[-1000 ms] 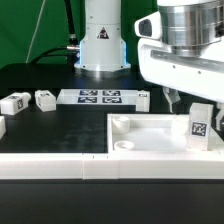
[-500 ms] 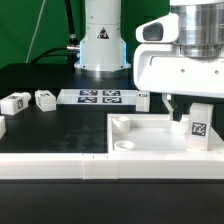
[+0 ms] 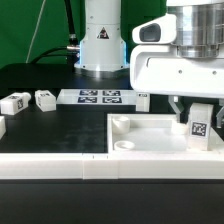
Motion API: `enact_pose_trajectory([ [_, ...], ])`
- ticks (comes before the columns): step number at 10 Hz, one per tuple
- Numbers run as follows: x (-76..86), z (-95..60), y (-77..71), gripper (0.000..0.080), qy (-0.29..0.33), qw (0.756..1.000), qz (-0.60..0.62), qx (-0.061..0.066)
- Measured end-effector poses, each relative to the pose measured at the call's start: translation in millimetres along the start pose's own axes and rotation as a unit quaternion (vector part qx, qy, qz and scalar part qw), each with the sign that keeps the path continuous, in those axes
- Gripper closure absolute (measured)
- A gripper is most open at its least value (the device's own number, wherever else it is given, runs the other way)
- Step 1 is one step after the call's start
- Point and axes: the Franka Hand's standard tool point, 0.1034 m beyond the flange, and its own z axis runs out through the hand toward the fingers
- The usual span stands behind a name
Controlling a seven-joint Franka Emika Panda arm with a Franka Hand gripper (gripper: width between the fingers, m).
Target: Assemble one leg
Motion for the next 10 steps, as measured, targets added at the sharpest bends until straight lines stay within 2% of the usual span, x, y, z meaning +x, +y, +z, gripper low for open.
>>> enact_pose_trajectory([
  [1, 0.1, 0.0, 0.1, 0.0508, 0.0, 1.0, 0.0, 0.0],
  [5, 5.0, -0.8, 5.8, 0.0508, -0.002, 0.999, 0.042, 0.004],
  [7, 4.8, -0.6, 7.7, 0.0508, -0.003, 0.982, 0.191, 0.01],
  [9, 3.5, -0.5, 8.9, 0.0508, -0.004, 0.958, 0.287, 0.015],
  [10, 2.8, -0.5, 9.1, 0.0508, -0.006, 0.939, 0.345, 0.015],
])
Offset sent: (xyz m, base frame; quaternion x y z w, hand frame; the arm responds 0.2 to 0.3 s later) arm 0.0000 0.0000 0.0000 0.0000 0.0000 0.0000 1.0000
